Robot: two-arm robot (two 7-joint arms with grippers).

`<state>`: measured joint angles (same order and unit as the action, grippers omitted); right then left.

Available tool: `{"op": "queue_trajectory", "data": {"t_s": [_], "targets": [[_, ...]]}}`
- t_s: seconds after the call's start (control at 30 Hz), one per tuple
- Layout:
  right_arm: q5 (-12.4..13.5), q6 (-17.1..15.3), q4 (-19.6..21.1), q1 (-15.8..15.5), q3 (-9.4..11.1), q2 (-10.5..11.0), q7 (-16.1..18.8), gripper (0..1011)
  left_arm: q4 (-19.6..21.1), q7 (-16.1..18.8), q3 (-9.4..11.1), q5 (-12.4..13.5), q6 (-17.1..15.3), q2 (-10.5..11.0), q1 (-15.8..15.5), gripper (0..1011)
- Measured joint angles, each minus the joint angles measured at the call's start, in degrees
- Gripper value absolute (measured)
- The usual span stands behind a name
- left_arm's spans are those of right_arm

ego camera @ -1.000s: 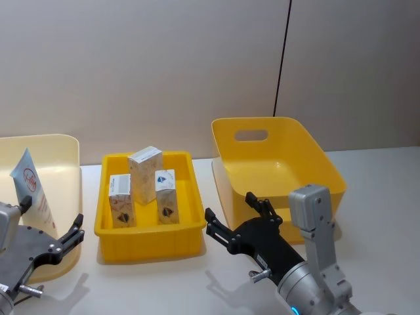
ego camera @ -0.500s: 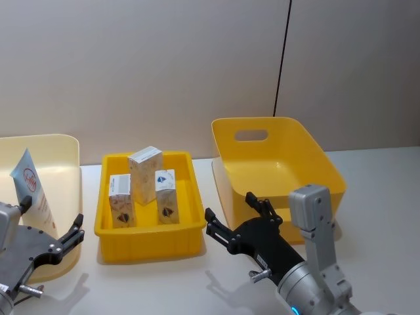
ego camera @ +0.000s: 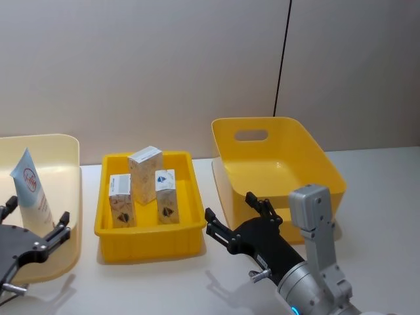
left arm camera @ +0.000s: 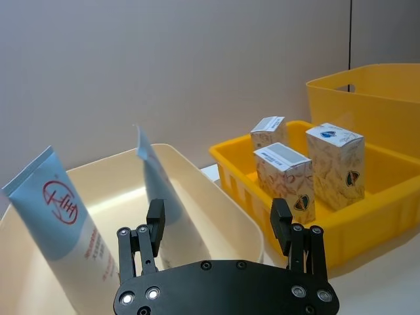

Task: Bimanual collaborative sorting of washing and personal care products

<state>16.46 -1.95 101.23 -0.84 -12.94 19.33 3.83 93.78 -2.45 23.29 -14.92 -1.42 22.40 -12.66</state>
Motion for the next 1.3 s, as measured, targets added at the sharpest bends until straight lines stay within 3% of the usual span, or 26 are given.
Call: {"op": "queue_trajectory", "data": {"t_s": [0.33, 0.67, 1.03, 1.3], "targets": [[0.0, 0.0, 0.0, 0.0, 0.0, 0.0, 0.0, 1000, 0.7, -1.3, -4.0, -5.6, -2.6, -0.2, 1.2, 1002], [0.0, 0.0, 0.0, 0.0, 0.0, 0.0, 0.0, 1000, -1.2, -3.5, -6.3, -9.8, -5.3, -1.2, 0.0, 1002], [0.0, 0.0, 0.0, 0.0, 0.0, 0.0, 0.0, 1000, -4.6, -7.0, -6.9, -12.5, -6.8, -2.5, -2.8, 1002], [0.0, 0.0, 0.0, 0.0, 0.0, 0.0, 0.0, 1000, -7.5, -8.6, -6.6, -13.2, -7.2, -4.0, -5.2, 1002]]}}
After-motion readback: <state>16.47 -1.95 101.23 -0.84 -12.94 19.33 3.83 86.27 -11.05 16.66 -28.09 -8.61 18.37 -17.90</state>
